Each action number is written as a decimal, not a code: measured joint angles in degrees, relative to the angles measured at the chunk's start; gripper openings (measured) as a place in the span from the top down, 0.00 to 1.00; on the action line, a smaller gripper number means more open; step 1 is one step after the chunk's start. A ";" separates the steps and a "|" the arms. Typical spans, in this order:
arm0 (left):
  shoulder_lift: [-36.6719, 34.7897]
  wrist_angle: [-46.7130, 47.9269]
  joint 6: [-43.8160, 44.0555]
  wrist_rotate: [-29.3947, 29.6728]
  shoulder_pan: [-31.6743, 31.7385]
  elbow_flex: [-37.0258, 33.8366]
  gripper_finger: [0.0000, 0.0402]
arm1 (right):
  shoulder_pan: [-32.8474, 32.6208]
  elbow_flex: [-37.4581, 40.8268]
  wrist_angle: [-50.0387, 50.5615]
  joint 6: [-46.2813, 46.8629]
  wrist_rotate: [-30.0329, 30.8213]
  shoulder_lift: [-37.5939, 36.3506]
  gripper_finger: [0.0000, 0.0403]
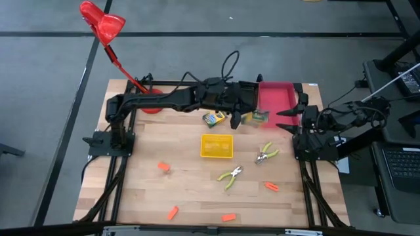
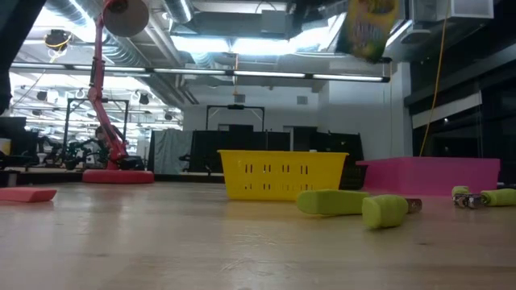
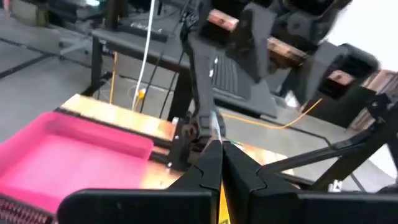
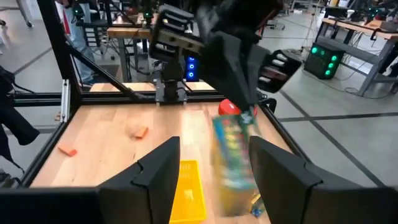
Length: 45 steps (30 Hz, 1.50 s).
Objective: Pick & Place School Supplies
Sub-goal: Put the bottom yellow crayon box into the red bin
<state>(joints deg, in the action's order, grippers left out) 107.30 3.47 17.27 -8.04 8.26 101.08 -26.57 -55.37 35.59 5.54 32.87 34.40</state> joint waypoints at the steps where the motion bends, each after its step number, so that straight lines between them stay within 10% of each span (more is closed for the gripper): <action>1: -0.11 -0.19 -0.01 0.23 -0.31 0.00 1.00 | 0.00 0.00 -0.02 0.00 0.08 -0.01 0.51; 45: -0.10 -7.34 2.09 4.24 -5.91 -0.02 1.00 | 0.00 -0.02 -1.01 -0.50 0.56 3.09 0.56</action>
<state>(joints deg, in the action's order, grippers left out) 107.20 -3.87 19.35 -3.79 2.35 101.06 -26.57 -55.40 34.59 5.04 33.43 37.50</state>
